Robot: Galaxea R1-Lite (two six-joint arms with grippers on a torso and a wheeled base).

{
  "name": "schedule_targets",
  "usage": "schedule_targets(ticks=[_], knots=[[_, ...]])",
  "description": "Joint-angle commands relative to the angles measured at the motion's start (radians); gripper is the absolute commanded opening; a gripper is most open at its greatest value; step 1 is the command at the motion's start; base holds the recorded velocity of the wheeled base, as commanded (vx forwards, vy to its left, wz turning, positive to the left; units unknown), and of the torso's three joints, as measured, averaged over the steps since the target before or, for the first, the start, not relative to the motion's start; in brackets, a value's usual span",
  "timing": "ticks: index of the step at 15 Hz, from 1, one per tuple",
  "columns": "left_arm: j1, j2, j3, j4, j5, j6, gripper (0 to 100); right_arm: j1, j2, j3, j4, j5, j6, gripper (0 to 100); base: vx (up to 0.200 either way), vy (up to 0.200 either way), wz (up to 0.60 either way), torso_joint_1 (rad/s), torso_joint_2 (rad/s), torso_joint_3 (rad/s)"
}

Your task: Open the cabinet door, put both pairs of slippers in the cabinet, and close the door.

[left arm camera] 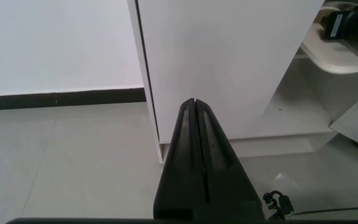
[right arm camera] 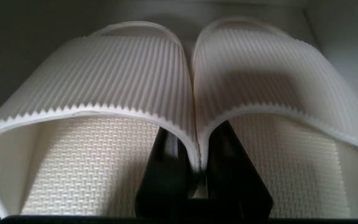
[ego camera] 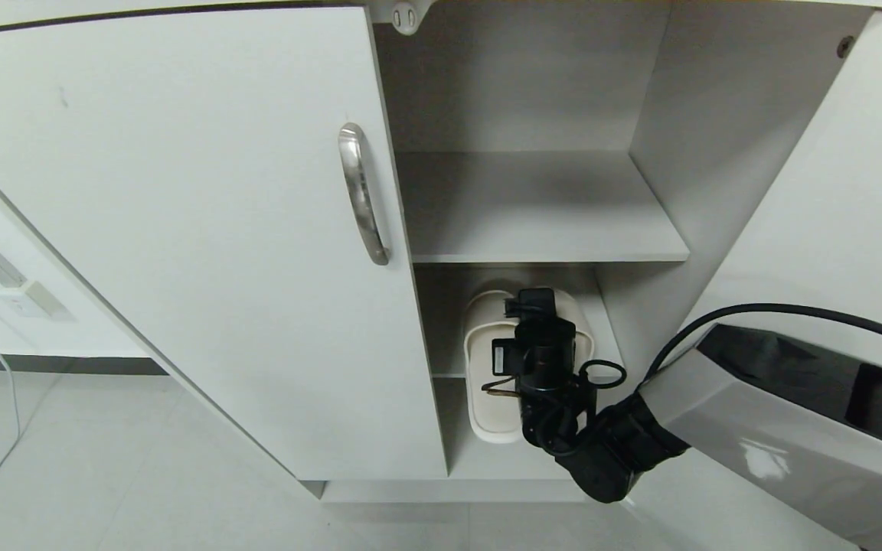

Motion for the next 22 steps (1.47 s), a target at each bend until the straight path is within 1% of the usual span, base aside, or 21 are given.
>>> schedule_targets(ticks=[1, 2, 3, 5, 7, 10, 15, 22], knots=[[0.000, 0.001, 0.000, 0.000, 0.000, 0.000, 0, -0.014, 0.055, -0.093, 0.031, 0.000, 0.000, 0, 0.000, 0.000, 0.00, 0.000, 0.00, 0.000], [0.000, 0.001, 0.000, 0.000, 0.000, 0.000, 0, -0.015, 0.061, -0.114, 0.045, 0.000, 0.000, 0, 0.000, 0.000, 0.00, 0.000, 0.00, 0.000], [0.000, 0.001, 0.000, 0.000, 0.000, 0.000, 0, -0.021, 0.080, -0.174, 0.084, 0.000, 0.000, 0, 0.000, 0.000, 0.00, 0.000, 0.00, 0.000], [0.000, 0.001, 0.000, 0.000, 0.000, -0.002, 0, -0.038, 0.101, -0.251, 0.120, -0.002, -0.002, 0, 0.000, 0.000, 0.00, 0.000, 0.00, 0.000], [0.000, 0.001, 0.000, -0.001, 0.000, -0.002, 0, -0.058, 0.107, -0.306, 0.166, 0.002, -0.002, 0, 0.000, 0.000, 0.00, 0.000, 0.00, 0.000], [0.000, 0.001, 0.000, 0.000, 0.000, -0.002, 0, -0.072, 0.118, -0.360, 0.208, 0.037, -0.002, 0, 0.000, 0.000, 0.00, 0.000, 0.00, 0.000], [0.000, 0.001, 0.000, -0.001, 0.000, -0.002, 0, -0.086, 0.181, -0.481, 0.252, 0.037, -0.017, 0, 0.000, 0.000, 0.00, 0.000, 0.00, 0.000], [0.000, 0.001, 0.000, 0.000, 0.000, 0.000, 0, -0.101, 0.199, -0.496, 0.258, 0.038, -0.028, 0, 0.000, 0.000, 0.00, 0.000, 0.00, 0.000]])
